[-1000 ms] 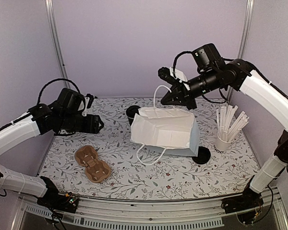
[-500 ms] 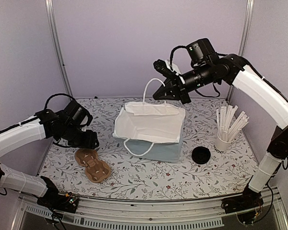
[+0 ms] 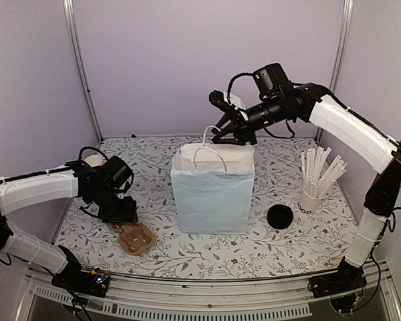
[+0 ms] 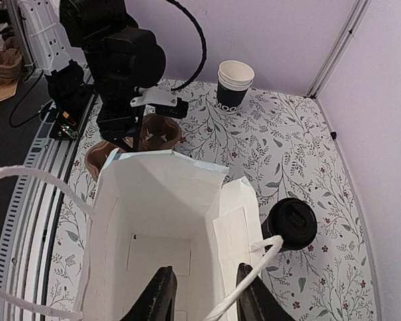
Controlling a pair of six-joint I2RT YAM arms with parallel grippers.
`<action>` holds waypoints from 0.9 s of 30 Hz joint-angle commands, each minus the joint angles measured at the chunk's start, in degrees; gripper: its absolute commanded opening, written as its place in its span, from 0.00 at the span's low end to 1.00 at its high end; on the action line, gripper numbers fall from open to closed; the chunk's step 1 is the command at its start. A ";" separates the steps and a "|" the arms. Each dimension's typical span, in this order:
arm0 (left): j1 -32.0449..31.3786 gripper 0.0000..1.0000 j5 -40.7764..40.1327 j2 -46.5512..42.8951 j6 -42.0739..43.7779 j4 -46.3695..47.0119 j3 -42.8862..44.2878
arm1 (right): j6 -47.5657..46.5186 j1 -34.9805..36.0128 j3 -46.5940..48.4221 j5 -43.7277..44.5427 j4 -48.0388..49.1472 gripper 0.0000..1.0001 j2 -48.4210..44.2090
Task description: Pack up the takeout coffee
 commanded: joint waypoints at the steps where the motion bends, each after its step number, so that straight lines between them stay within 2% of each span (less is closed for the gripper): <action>1: 0.41 0.63 0.83 0.83 -4.95 -0.44 -0.99 | 1.80 0.05 -4.17 3.58 4.61 0.35 -3.18; 5: 0.22 0.63 1.87 0.39 -8.22 -0.99 -1.42 | 1.72 0.09 -9.39 5.10 7.70 0.37 -7.11; 8: 0.26 0.65 1.87 0.10 -14.01 -2.28 -3.18 | 1.44 0.09 -10.92 5.33 7.51 0.39 -8.60; 13: 0.09 0.63 4.88 -1.03 -17.86 2.43 -6.49 | 0.50 0.08 -12.96 5.11 7.49 0.40 -10.35; 22: 0.39 0.57 0.09 2.15 -17.76 4.96 -4.96 | -0.15 -0.08 -13.69 2.96 6.40 0.41 -11.33; 27: 1.15 0.62 -5.20 6.66 -12.93 4.43 0.91 | 0.02 -0.33 -15.44 2.35 6.71 0.42 -12.17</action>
